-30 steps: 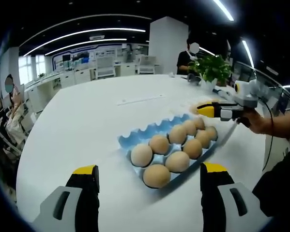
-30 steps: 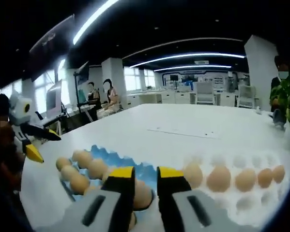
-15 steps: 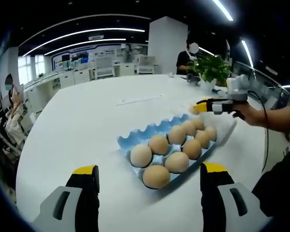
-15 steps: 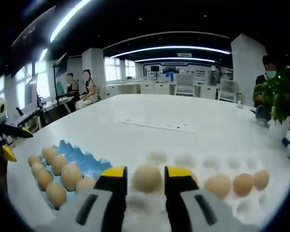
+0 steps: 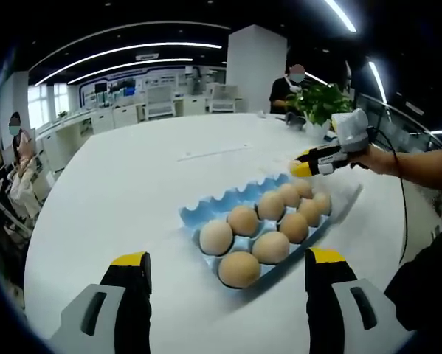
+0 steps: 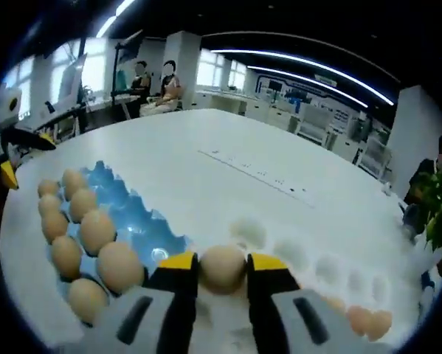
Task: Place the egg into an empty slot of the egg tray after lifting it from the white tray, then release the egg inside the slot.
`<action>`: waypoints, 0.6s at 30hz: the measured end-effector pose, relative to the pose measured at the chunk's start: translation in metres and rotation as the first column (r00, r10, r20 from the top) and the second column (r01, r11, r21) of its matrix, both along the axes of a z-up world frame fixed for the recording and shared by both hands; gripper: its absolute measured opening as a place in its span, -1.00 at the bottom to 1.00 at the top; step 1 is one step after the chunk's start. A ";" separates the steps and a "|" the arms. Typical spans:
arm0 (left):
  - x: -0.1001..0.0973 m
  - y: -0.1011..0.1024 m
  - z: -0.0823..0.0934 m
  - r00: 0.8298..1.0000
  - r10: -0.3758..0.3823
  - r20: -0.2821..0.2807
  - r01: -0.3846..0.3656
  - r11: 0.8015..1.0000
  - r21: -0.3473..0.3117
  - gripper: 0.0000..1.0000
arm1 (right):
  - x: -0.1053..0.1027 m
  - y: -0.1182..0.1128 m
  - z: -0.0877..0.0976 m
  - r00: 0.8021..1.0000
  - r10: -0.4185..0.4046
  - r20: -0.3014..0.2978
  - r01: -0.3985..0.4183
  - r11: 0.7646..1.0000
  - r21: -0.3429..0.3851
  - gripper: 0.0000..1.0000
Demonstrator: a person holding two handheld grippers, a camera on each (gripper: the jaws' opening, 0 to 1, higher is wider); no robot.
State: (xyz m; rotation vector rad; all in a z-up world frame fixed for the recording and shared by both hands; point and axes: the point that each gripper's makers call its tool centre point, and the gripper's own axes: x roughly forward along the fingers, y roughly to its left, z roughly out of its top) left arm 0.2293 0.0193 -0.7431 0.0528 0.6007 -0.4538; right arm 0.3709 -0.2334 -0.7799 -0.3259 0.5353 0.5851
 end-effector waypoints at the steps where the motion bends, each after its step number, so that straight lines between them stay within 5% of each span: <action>1: 0.000 0.000 0.000 1.000 0.000 0.001 0.000 1.000 -0.001 0.71 | -0.001 0.000 0.000 1.000 0.005 0.005 -0.005 1.000 -0.005 -0.50; 5: 0.000 0.002 0.000 1.000 0.008 0.002 -0.008 1.000 -0.003 0.71 | -0.001 -0.004 0.005 0.999 -0.045 -0.003 0.046 0.997 0.057 -0.52; 9: 0.000 0.005 0.000 1.000 0.015 0.004 -0.015 1.000 -0.002 0.71 | 0.003 -0.005 0.037 0.993 -0.104 0.058 0.091 0.978 0.188 -0.52; 18: 0.000 0.006 -0.002 1.000 0.019 0.002 -0.019 1.000 -0.006 0.71 | -0.009 0.030 0.049 0.998 -0.051 0.044 0.037 0.962 0.270 -0.51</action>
